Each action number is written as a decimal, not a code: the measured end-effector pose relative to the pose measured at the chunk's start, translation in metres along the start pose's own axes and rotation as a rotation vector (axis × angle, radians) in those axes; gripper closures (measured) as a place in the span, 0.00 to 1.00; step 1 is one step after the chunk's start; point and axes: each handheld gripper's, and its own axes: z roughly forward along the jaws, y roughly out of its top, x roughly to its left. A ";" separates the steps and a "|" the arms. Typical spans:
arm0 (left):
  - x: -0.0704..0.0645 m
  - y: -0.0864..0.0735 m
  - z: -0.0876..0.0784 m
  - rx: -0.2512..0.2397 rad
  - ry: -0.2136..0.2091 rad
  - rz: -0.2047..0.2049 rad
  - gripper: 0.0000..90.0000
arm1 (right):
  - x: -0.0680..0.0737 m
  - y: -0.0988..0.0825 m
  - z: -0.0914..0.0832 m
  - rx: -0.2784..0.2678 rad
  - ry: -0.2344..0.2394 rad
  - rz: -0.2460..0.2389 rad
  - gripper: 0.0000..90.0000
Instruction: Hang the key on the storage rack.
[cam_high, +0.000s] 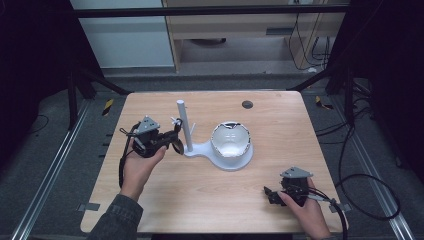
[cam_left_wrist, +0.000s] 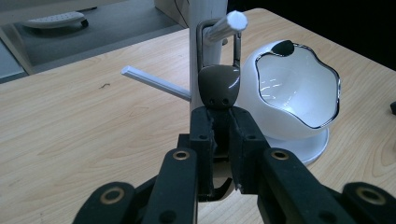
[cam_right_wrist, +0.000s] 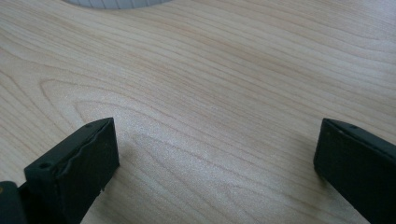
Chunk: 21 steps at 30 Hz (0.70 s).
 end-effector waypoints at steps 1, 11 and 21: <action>0.000 0.000 0.000 0.000 0.000 0.000 0.89 | 0.000 0.000 0.000 0.000 0.000 -0.001 0.00; -0.005 -0.006 -0.006 -0.009 0.006 0.001 0.70 | 0.000 0.000 0.000 0.000 0.000 -0.001 0.00; -0.004 -0.017 -0.026 -0.004 0.008 0.005 0.69 | 0.000 0.000 0.000 0.000 -0.002 -0.002 0.00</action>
